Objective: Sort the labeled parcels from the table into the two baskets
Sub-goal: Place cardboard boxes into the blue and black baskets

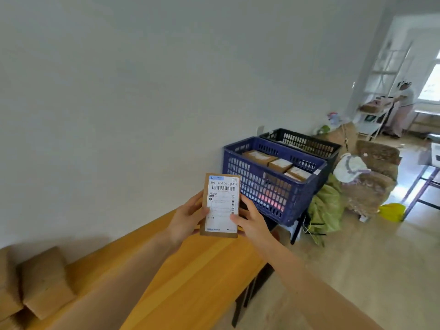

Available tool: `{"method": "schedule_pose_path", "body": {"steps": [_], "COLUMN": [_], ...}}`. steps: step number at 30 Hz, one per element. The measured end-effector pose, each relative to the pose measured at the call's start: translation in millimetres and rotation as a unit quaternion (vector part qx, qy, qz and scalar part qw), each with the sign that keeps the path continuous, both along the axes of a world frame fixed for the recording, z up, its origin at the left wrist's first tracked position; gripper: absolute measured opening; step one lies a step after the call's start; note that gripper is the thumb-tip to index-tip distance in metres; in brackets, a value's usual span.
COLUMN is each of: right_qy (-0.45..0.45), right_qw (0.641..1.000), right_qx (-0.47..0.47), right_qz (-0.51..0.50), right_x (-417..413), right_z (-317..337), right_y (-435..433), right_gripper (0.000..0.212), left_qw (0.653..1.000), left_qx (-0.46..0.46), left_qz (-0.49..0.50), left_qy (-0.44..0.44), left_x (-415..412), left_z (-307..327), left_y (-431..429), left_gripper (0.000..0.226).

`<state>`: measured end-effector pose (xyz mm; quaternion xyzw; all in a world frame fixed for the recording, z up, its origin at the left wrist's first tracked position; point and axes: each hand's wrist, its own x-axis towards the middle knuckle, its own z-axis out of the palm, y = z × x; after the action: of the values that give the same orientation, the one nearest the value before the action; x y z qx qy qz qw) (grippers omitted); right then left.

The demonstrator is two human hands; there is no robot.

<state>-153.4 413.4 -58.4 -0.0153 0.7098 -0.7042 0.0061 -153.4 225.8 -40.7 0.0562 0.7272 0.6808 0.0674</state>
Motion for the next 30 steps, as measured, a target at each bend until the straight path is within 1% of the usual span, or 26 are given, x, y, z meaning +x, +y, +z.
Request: {"method": "schedule_pose_path", "body": {"steps": [4,9,15,19,24,30], "right_qy": [0.004,-0.017,-0.014,-0.013,-0.014,0.002], "right_qw": [1.000,0.999,0.996,0.994,0.991,0.989], "right_qx": [-0.006,-0.032,-0.049,-0.064,-0.060,-0.057], "right_qz": [-0.007,-0.036,-0.070,-0.091,-0.120,-0.138], "right_x": [-17.3,-34.0,-58.9,-85.6,-133.0,-209.4], "right_z": [-3.7,-12.9,-16.7,-16.1,-7.7,10.1], "right_y": [74.5,158.3,240.3,280.2,325.7,375.8], "right_gripper": [0.054,0.054,0.057,0.057,0.058,0.057], "left_qw": [1.000,0.999,0.998,0.997,0.996,0.995], "left_qx": [-0.010,-0.013,-0.007,-0.013,-0.008,0.008], "left_qz": [-0.012,-0.023,-0.052,-0.057,-0.072,-0.092], "left_qy": [0.001,-0.019,-0.039,-0.060,-0.059,-0.026], "left_x": [-17.0,-39.5,-78.8,-121.7,-184.4,-266.6], "left_z": [1.7,-3.8,-5.8,-5.7,-3.8,3.6], "left_y": [75.2,160.2,245.2,288.5,340.8,395.0], "left_gripper": [0.049,0.054,0.044,0.038,0.030,0.028]}}
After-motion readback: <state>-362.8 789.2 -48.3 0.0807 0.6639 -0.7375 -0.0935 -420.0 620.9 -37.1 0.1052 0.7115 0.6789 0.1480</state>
